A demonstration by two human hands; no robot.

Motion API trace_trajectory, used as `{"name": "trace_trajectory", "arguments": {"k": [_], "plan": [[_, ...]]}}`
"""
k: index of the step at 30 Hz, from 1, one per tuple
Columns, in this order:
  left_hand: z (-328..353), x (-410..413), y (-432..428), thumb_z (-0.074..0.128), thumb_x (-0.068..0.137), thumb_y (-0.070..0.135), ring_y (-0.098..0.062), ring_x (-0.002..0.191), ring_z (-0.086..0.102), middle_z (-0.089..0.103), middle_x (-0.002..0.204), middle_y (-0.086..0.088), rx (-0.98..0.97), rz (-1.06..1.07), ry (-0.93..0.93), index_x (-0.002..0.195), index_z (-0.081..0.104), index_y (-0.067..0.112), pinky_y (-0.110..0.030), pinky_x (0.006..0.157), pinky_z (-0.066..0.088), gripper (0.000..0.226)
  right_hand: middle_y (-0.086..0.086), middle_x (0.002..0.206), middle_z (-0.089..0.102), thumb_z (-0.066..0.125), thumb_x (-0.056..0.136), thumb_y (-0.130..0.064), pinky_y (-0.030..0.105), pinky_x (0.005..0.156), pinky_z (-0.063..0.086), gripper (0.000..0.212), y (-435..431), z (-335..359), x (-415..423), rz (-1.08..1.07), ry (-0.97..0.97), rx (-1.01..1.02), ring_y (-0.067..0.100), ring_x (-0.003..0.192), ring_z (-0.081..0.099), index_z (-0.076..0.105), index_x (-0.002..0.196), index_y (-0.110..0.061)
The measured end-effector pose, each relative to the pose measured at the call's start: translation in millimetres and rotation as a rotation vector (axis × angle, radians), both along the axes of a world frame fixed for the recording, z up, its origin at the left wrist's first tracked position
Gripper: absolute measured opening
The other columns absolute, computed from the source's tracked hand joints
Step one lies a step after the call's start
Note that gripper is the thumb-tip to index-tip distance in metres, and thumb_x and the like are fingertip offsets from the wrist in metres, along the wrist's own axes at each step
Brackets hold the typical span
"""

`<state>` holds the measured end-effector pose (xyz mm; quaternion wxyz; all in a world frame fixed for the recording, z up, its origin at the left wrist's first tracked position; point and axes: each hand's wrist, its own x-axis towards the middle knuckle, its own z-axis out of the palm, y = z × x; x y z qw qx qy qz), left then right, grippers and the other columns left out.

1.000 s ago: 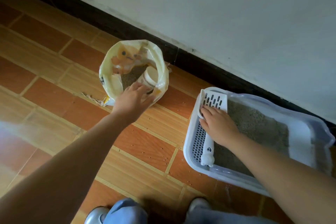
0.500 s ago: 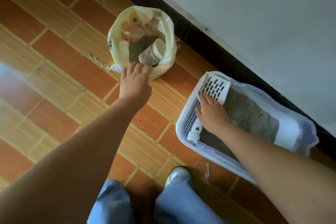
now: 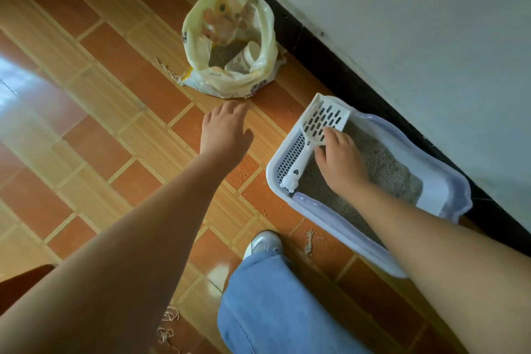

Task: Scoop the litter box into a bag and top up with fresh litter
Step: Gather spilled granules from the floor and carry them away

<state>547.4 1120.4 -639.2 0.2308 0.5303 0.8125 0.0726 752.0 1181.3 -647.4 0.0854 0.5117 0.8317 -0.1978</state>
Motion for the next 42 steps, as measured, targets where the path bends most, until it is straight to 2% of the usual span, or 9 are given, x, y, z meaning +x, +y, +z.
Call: {"name": "trace_trajectory", "arguments": {"k": [4, 12, 16, 20, 27, 29, 33, 36, 42], "plan": [[28, 22, -43, 0.051, 0.092, 0.024, -0.026, 0.128, 0.042, 0.047, 0.138, -0.007, 0.055, 0.102, -0.040, 0.132, 0.048, 0.016, -0.043, 0.109, 0.033, 0.041, 0.012, 0.135, 0.048, 0.040, 0.098, -0.021, 0.034, 0.101, 0.039, 0.041, -17, 43, 15, 0.092, 0.111, 0.073, 0.025, 0.125, 0.041, 0.042, 0.136, -0.003], [-8, 94, -135, 0.047, 0.096, 0.028, -0.022, 0.127, 0.044, 0.044, 0.142, -0.001, -0.101, 0.117, -0.067, 0.134, 0.047, 0.018, -0.039, 0.103, 0.040, 0.040, 0.007, 0.080, 0.067, 0.033, 0.090, -0.021, 0.037, 0.060, 0.056, 0.038, -94, 18, 73, 0.530, 0.206, 0.049, 0.024, 0.076, 0.061, 0.067, 0.087, -0.005], [-60, 124, -165, 0.044, 0.097, 0.031, -0.022, 0.135, 0.036, 0.036, 0.149, -0.001, -0.221, 0.111, -0.045, 0.140, 0.040, 0.022, -0.038, 0.107, 0.035, 0.044, 0.005, 0.130, 0.053, 0.026, 0.102, -0.021, 0.030, 0.106, 0.037, 0.039, -122, -43, 99, 0.628, 0.046, -0.193, 0.019, 0.125, 0.043, 0.050, 0.129, -0.007], [-116, 157, -180, 0.042, 0.098, 0.034, -0.024, 0.139, 0.029, 0.027, 0.154, -0.001, -0.289, 0.145, -0.059, 0.145, 0.032, 0.026, -0.040, 0.110, 0.033, 0.049, 0.001, 0.147, 0.037, 0.023, 0.103, -0.022, 0.027, 0.113, 0.023, 0.042, -128, -96, 126, 0.564, -0.050, -0.266, 0.015, 0.138, 0.028, 0.035, 0.141, -0.011], [-189, 185, -180, 0.033, 0.099, 0.042, -0.019, 0.147, -0.006, -0.005, 0.159, 0.001, -0.245, 0.015, 0.031, 0.150, 0.001, 0.028, -0.039, 0.120, 0.003, 0.062, 0.005, 0.159, -0.002, 0.022, 0.101, -0.036, 0.032, 0.118, 0.000, 0.060, -134, -179, 146, 0.546, -0.096, -0.146, 0.017, 0.146, -0.003, 0.000, 0.150, -0.009], [-202, 185, -182, 0.031, 0.099, 0.040, -0.018, 0.146, -0.010, -0.006, 0.159, 0.002, -0.188, 0.019, 0.072, 0.150, 0.000, 0.028, -0.038, 0.118, -0.002, 0.061, 0.007, 0.158, 0.006, 0.020, 0.098, -0.040, 0.031, 0.115, 0.001, 0.063, -135, -197, 150, 0.483, -0.060, -0.083, 0.020, 0.146, 0.007, 0.006, 0.150, -0.007], [-222, 187, -185, 0.022, 0.095, 0.050, -0.015, 0.145, -0.012, -0.004, 0.158, 0.006, -0.091, 0.057, 0.087, 0.150, 0.000, 0.029, -0.035, 0.116, -0.009, 0.062, 0.010, 0.141, 0.048, 0.030, 0.088, -0.042, 0.036, 0.104, 0.027, 0.064, -140, -210, 153, 0.449, -0.027, 0.043, 0.022, 0.129, 0.048, 0.044, 0.137, -0.002], [-231, 188, -187, 0.002, 0.082, 0.058, -0.013, 0.144, -0.013, -0.005, 0.157, 0.008, -0.070, 0.072, 0.092, 0.149, -0.001, 0.027, -0.033, 0.115, -0.012, 0.074, 0.010, 0.142, 0.047, 0.034, 0.089, -0.042, 0.038, 0.105, 0.027, 0.063, -144, -215, 157, 0.479, 0.018, 0.070, 0.019, 0.133, 0.040, 0.043, 0.137, -0.003], [-237, 187, -188, -0.001, 0.082, 0.060, -0.011, 0.140, -0.022, -0.015, 0.152, 0.012, -0.037, 0.056, 0.093, 0.149, -0.002, 0.027, -0.032, 0.114, -0.015, 0.074, 0.010, 0.148, 0.038, 0.033, 0.093, -0.041, 0.044, 0.108, 0.024, 0.062, -147, -223, 162, 0.517, 0.040, 0.093, 0.020, 0.138, 0.027, 0.035, 0.141, -0.003]]}}
